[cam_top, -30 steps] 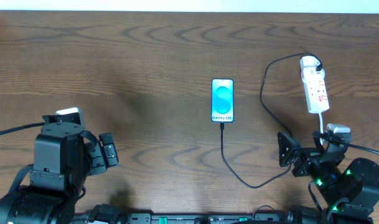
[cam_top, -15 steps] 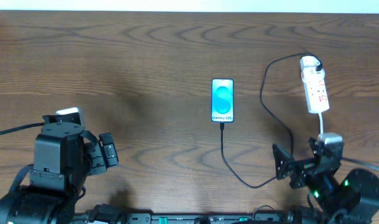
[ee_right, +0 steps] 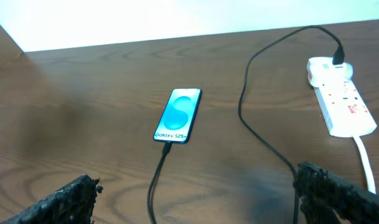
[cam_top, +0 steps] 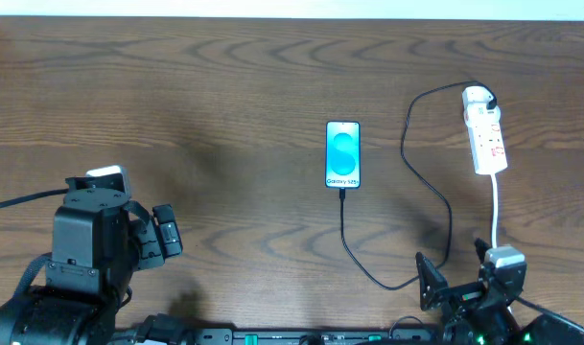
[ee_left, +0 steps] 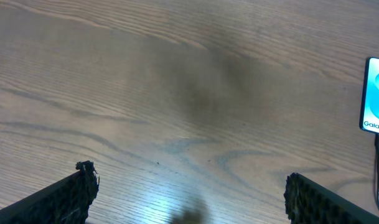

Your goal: Plug charger to phone and switch on socket

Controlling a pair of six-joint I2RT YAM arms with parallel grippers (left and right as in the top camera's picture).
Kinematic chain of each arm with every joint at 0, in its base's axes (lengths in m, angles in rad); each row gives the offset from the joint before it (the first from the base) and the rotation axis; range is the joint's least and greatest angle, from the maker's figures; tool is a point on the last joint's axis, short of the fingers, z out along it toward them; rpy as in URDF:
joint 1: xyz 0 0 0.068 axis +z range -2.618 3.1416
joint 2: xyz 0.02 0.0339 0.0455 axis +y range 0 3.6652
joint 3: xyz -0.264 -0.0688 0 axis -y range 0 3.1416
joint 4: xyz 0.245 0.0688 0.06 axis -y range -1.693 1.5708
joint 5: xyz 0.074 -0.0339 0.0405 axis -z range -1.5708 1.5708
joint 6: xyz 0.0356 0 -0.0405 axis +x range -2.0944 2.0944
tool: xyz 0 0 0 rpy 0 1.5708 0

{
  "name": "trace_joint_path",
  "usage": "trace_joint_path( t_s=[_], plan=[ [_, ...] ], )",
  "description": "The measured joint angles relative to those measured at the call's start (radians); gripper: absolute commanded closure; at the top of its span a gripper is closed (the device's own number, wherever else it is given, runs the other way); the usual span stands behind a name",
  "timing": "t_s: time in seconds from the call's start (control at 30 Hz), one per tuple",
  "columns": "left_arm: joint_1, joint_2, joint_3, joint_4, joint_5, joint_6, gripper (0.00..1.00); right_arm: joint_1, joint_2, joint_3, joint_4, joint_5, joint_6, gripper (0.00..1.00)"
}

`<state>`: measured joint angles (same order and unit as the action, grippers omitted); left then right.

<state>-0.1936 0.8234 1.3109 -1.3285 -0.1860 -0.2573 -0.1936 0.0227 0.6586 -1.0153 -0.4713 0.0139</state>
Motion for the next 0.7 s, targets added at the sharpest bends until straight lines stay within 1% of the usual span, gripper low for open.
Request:
trace_joint_path(
  t_s=[0.33,0.7],
  plan=[
    [0.000,0.000,0.000,0.000,0.000,0.000,0.02,0.000,-0.002,0.000,-0.069,0.000,0.000,0.01],
    [0.000,0.000,0.000,0.000,0.000,0.000,0.02,0.000,-0.002,0.000,-0.070,0.000,0.000,0.01]
  ],
)
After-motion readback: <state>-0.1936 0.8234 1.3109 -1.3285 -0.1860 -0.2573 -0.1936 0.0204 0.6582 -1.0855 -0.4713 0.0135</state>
